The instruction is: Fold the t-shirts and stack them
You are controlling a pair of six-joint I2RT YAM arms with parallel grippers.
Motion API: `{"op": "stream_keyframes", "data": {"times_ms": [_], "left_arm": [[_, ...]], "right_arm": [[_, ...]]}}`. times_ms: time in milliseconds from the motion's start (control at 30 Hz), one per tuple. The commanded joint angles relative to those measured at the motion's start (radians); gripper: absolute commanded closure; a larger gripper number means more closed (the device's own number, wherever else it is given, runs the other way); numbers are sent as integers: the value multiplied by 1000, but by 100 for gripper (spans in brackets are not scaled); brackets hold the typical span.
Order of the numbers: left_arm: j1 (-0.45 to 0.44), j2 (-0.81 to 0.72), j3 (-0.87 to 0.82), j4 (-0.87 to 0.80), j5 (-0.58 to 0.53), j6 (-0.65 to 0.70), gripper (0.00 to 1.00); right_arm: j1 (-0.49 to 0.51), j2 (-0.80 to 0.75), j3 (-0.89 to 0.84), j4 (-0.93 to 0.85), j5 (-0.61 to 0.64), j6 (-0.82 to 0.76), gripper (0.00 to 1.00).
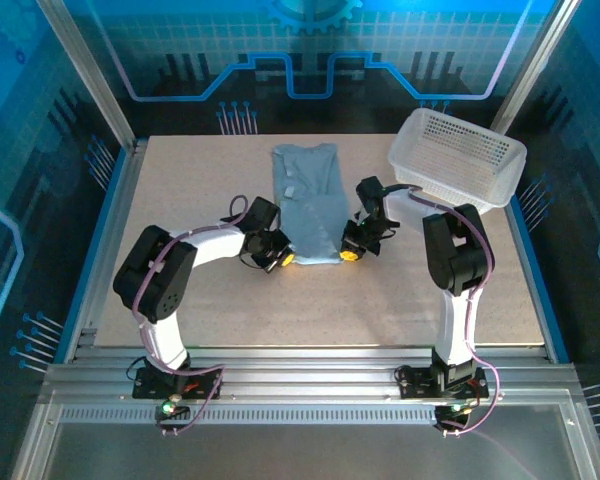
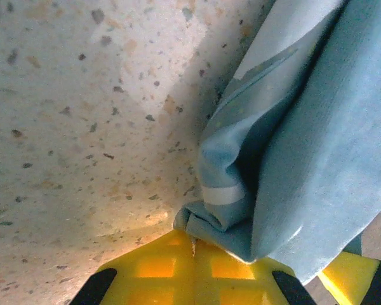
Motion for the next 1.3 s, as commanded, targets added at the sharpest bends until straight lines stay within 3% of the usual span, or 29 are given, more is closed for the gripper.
{"op": "stream_keyframes", "data": {"times_ms": [0, 200, 467, 600, 733, 900, 1267], "left_arm": [[-2, -80, -38, -81, -4, 44, 100], [-49, -222, -180, -132, 92, 90, 100], [-206, -525, -405, -202, 168, 61, 100], [-254, -735, -430, -211, 204, 41, 100], [-253, -870, -355, -272, 156, 27, 100], [-216, -844, -245, -286, 91, 35, 100], [24, -600, -14, -212, 120, 73, 100]], "right_arm": [[17, -59, -35, -32, 27, -27, 100], [90, -178, -196, -57, -18, -52, 100], [251, -463, -457, -132, -57, 4, 100], [305, -623, -465, -213, -69, 58, 100], [300, -712, -349, -328, -38, 89, 100], [242, -706, -202, -399, -18, 88, 100], [60, -453, 115, -403, -26, 17, 100]]}}
